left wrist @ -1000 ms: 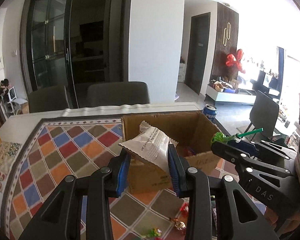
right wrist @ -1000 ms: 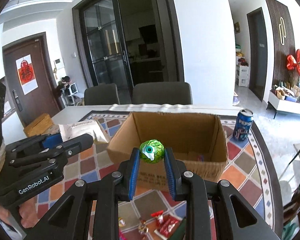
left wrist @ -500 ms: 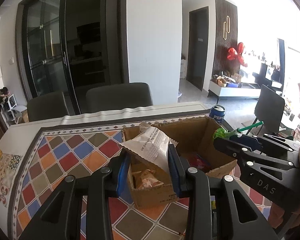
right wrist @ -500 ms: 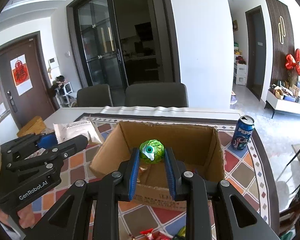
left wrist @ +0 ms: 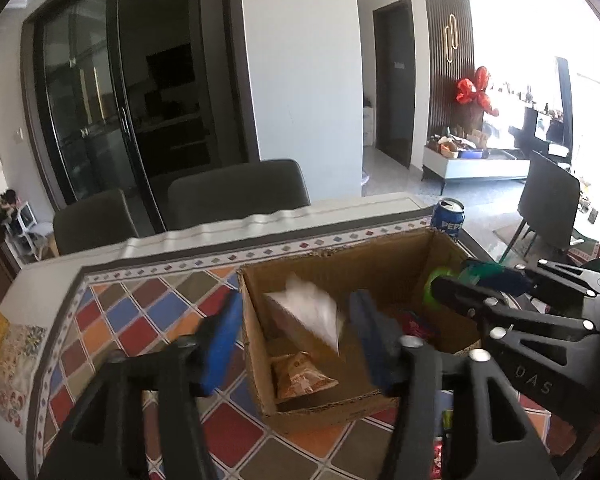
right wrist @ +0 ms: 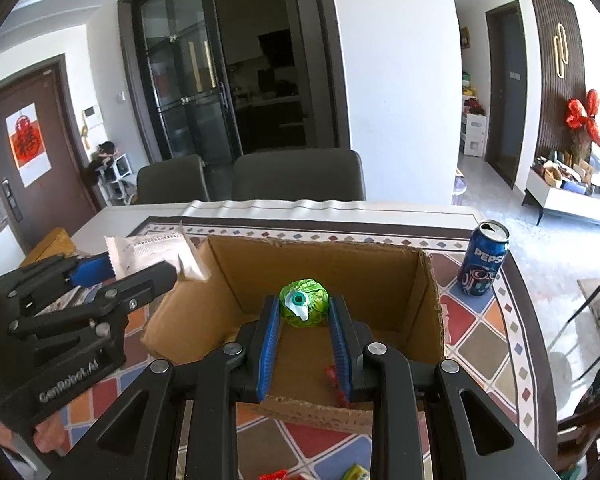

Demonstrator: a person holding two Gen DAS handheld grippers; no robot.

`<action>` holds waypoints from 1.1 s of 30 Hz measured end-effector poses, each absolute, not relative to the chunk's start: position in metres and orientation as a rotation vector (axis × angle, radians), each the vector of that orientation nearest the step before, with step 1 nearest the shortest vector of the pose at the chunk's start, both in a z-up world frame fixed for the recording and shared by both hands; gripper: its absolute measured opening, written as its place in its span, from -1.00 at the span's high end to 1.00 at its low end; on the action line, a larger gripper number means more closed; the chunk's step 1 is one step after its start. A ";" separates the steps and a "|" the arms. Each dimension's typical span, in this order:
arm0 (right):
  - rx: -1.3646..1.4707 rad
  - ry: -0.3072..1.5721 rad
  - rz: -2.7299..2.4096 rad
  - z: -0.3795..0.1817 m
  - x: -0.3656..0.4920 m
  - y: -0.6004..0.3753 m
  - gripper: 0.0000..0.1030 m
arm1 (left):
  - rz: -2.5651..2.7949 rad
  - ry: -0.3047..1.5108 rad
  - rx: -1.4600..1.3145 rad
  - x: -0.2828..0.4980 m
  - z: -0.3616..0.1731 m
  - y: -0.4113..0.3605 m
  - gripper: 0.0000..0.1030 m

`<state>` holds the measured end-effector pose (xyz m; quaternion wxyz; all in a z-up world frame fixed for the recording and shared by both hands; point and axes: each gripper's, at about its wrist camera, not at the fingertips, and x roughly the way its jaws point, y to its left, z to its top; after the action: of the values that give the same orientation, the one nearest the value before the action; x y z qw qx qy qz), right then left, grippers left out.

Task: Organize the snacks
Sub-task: 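Lift both held snacks into the cardboard box and open both tools, then move both tools back toward the remaining snacks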

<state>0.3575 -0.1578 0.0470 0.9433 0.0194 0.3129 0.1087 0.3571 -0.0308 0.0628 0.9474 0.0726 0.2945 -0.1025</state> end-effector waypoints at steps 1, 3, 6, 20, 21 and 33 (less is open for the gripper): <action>0.037 0.639 0.214 0.047 0.358 -0.159 0.15 | -0.204 0.599 0.149 0.356 0.063 -0.030 -0.17; 0.043 0.640 0.185 0.047 0.357 -0.161 -0.11 | -0.190 0.607 0.147 0.353 0.063 -0.028 -0.20; 0.044 0.626 0.176 0.049 0.348 -0.162 -0.11 | -0.182 0.617 0.134 0.348 0.062 -0.022 -0.23; -0.016 0.573 0.226 0.055 0.291 -0.143 -0.11 | -0.171 0.591 0.125 0.290 0.067 0.001 -0.36; -0.017 0.574 0.231 0.055 0.287 -0.141 -0.11 | -0.172 0.588 0.127 0.286 0.067 0.001 -0.36; -0.025 0.585 0.272 0.040 0.249 -0.134 -0.11 | -0.197 0.605 0.164 0.248 0.051 0.006 -0.36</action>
<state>0.2495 -0.1343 0.0400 0.9483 -0.0122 0.2874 0.1338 0.2481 0.0061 0.0505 0.9466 0.0804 0.2970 -0.0966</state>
